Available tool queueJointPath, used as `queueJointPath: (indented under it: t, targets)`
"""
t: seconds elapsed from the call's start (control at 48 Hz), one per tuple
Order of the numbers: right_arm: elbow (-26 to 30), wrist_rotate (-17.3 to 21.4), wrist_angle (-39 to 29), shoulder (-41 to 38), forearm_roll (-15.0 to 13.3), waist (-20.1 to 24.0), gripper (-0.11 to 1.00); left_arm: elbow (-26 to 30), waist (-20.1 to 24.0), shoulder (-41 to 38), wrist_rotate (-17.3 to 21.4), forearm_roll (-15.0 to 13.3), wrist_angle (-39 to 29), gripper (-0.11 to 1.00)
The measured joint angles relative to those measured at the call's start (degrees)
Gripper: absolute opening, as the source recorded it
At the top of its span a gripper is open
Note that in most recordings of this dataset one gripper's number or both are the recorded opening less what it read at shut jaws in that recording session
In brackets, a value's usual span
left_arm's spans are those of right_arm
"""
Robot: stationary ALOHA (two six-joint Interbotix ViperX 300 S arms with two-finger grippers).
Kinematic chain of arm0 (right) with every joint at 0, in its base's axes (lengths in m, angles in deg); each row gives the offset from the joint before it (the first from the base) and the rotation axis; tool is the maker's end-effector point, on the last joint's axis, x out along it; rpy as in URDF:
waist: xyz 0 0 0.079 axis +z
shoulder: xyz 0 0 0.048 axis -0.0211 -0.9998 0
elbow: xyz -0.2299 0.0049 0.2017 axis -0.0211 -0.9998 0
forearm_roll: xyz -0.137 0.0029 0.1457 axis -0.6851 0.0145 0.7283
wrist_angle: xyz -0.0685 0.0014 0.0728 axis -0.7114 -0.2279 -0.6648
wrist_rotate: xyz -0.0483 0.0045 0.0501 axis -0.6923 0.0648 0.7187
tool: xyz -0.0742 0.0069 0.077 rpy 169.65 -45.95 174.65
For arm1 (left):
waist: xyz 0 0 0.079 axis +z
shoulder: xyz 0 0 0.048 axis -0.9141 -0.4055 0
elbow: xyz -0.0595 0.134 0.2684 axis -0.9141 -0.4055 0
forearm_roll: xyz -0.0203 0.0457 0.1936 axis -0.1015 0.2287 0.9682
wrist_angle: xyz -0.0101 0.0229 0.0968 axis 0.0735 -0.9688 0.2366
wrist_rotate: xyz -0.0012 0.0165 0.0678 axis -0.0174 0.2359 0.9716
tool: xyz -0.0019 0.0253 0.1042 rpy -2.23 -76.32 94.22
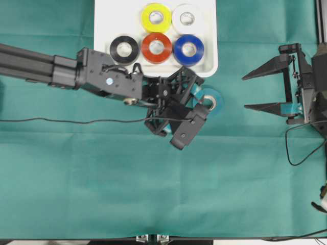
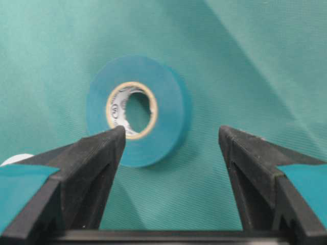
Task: Put the tape alternately from left to right into the white case.
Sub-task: 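Reach the left gripper over the teal roll and lower into its hole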
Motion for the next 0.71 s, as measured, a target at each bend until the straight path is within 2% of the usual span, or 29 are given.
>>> queueJointPath:
  t: [0.188,0.709]
  targets:
    - [-0.6,0.0,-0.1,0.4,0.1,-0.1,0.81,2.8,0.3,-2.3,2.7,0.0,-1.0,0.93]
    - [-0.7,0.0,-0.1,0.4,0.1,0.0,0.81,4.0,0.3,-5.3,3.0,0.0,-1.8,0.93]
